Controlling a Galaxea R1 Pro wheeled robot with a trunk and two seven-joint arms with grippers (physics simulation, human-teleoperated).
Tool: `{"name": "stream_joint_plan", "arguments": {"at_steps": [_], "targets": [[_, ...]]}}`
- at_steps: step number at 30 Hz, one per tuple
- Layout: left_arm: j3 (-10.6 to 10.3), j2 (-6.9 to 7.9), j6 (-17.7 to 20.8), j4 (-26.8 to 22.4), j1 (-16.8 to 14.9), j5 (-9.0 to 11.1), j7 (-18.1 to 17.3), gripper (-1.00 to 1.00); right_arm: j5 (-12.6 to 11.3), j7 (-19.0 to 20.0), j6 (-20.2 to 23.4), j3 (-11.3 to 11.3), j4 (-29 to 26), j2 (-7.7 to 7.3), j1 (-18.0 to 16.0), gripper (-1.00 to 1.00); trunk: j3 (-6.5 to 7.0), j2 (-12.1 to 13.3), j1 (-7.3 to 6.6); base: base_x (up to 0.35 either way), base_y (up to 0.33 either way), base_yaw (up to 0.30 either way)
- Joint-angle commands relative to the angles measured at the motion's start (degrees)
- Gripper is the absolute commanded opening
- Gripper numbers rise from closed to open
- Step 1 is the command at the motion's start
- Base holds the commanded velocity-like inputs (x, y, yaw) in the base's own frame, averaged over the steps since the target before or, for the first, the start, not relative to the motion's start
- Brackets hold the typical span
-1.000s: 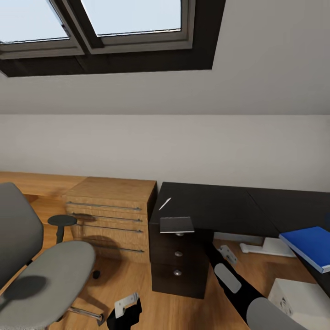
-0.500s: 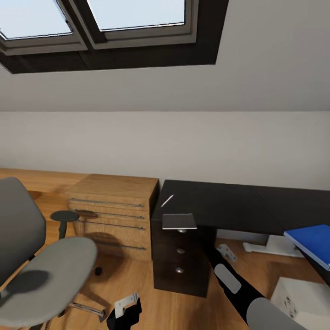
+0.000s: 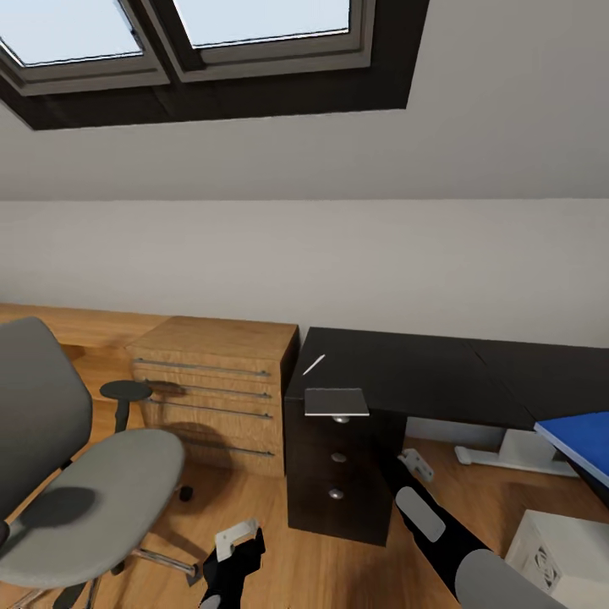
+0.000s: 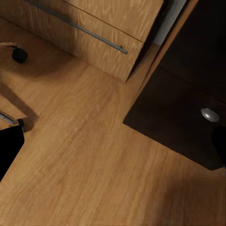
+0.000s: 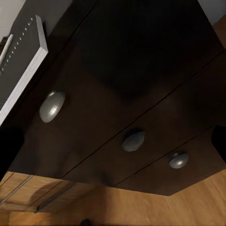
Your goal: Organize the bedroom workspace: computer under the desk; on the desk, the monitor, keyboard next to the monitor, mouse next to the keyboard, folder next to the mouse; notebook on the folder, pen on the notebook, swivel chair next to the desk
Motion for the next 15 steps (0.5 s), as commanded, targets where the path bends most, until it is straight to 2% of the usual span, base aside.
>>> {"name": "stream_joint_plan", "arguments": {"at_steps": [1, 2, 3, 5, 6, 7, 8, 10, 12, 15], "targets": [[0.1, 0.08, 1.9, -1.5, -0.1, 0.6, 0.9, 1.00, -0.5, -0.2, -0.3, 0.5, -0.1, -0.06, 0.0, 1.00, -0.25, -0.4, 0.22, 0.000, 0.000, 0.000], [0.7, 0.11, 4.5, -3.0, -0.1, 0.6, 1.5, 1.00, -0.5, -0.1, -0.3, 0.4, -0.2, -0.05, 0.0, 1.00, -0.43, -0.8, 0.44, 0.000, 0.000, 0.000], [1.8, 0.14, 10.1, -6.6, -0.1, 0.6, 2.9, 1.00, -0.6, 0.0, -0.2, 0.4, -0.3, -0.04, -0.1, 1.00, -0.61, -1.3, 0.66, 0.000, 0.000, 0.000], [3.1, 0.17, 15.9, -10.7, -0.1, 0.6, 4.2, 1.00, -0.7, 0.1, -0.1, 0.3, -0.5, -0.03, -0.1, 1.00, -0.97, -2.1, 1.10, 0.000, 0.000, 0.000], [4.5, 0.21, 21.5, -15.4, -0.1, 0.6, 5.2, 1.00, -0.7, 0.2, 0.0, 0.2, -0.7, -0.02, -0.1, 1.00, -1.15, -2.5, 1.32, 0.000, 0.000, 0.000], [5.4, 0.23, 24.0, -18.0, -0.1, 0.6, 5.5, 1.00, -0.8, 0.2, 0.2, 0.2, -0.9, -0.02, -0.2, 1.00, -1.33, -2.9, 1.54, 0.000, 0.000, 0.000], [7.3, 0.23, 28.5, -23.2, -0.1, 0.6, 6.0, 1.00, -0.9, 0.2, 0.6, 0.1, -1.1, -0.02, -0.3, 1.00, -1.51, -3.3, 1.76, 0.000, 0.000, 0.000], [9.5, 0.20, 32.3, -28.2, -0.1, 0.6, 6.3, 1.00, -0.9, 0.3, 1.4, 0.1, -1.2, -0.02, -0.4, 1.00, -1.87, -4.1, 2.20, 0.000, 0.000, 0.000], [13.4, 0.14, 38.1, -37.0, -0.1, 0.6, 6.6, 1.00, -1.5, 0.3, 3.6, -0.4, -1.4, 0.12, -0.7, 1.00, -2.22, -4.9, 2.64, 0.000, 0.000, 0.000], [15.2, 0.13, 41.2, -41.4, 0.0, 0.7, 6.7, 1.00, -3.2, 0.3, 5.2, -1.4, -1.5, 0.30, -1.0, 1.00, -2.76, -6.1, 3.30, 0.000, 0.000, 0.000]]}}
